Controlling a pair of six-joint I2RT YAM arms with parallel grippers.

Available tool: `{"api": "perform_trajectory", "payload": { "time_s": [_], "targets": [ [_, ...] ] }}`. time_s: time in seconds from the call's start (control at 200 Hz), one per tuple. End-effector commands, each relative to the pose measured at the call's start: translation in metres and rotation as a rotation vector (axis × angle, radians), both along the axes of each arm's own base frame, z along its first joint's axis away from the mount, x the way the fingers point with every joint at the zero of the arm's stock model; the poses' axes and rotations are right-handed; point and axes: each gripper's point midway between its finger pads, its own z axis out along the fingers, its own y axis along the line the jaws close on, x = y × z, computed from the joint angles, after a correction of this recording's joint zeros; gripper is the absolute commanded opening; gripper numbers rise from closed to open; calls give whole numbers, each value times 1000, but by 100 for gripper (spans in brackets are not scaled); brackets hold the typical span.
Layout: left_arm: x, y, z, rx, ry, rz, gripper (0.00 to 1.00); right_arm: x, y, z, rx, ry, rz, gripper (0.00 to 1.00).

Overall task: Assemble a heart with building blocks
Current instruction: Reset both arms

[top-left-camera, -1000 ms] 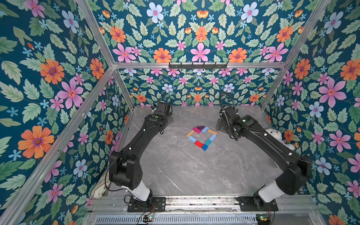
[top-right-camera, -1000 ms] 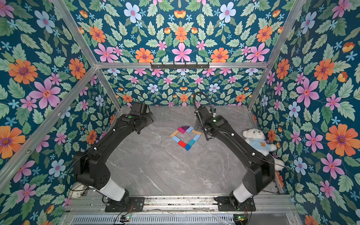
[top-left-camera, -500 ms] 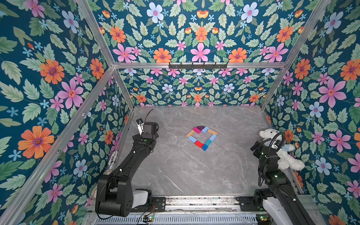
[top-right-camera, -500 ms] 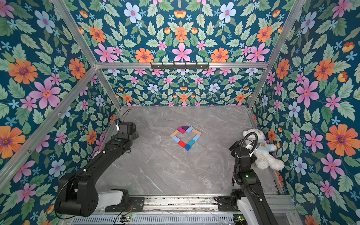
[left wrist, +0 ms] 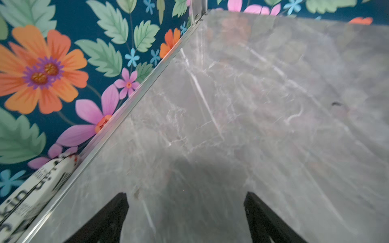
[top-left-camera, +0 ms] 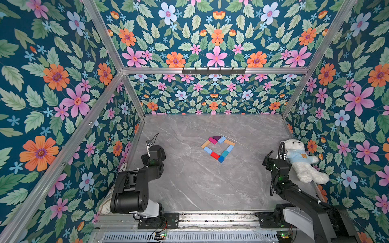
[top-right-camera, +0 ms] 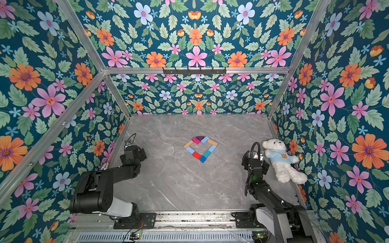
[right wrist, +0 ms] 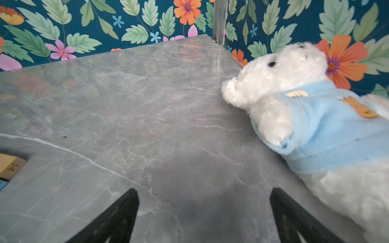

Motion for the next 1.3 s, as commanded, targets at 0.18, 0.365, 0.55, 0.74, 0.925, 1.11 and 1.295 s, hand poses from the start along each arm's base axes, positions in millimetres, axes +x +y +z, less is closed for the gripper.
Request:
{"api": "perform_trajectory", "payload": {
  "time_s": [0.18, 0.365, 0.55, 0.74, 0.925, 1.11, 1.295],
  "targets": [
    [42, -34, 18, -85, -135, -245, 100, 39, 3, 34, -26, -142, 103, 99],
    [35, -55, 26, -77, -197, -372, 100, 77, 16, 27, 51, -107, 198, 99],
    [-14, -67, 50, 25, -459, -414, 100, 61, 15, 34, 71, -212, 212, 99],
    [2, -42, 31, 2, -329, -252, 100, -3, -1, 68, 42, -525, 119, 99],
    [4, -46, 32, 16, -325, -258, 100, 37, -4, 38, 66, -320, 87, 99],
    [5, -46, 31, 17, -315, -256, 100, 39, -2, 39, 60, -323, 102, 99],
    [5, -47, 31, 23, -314, -258, 100, 38, -2, 39, 58, -327, 101, 99]
  ]
}}
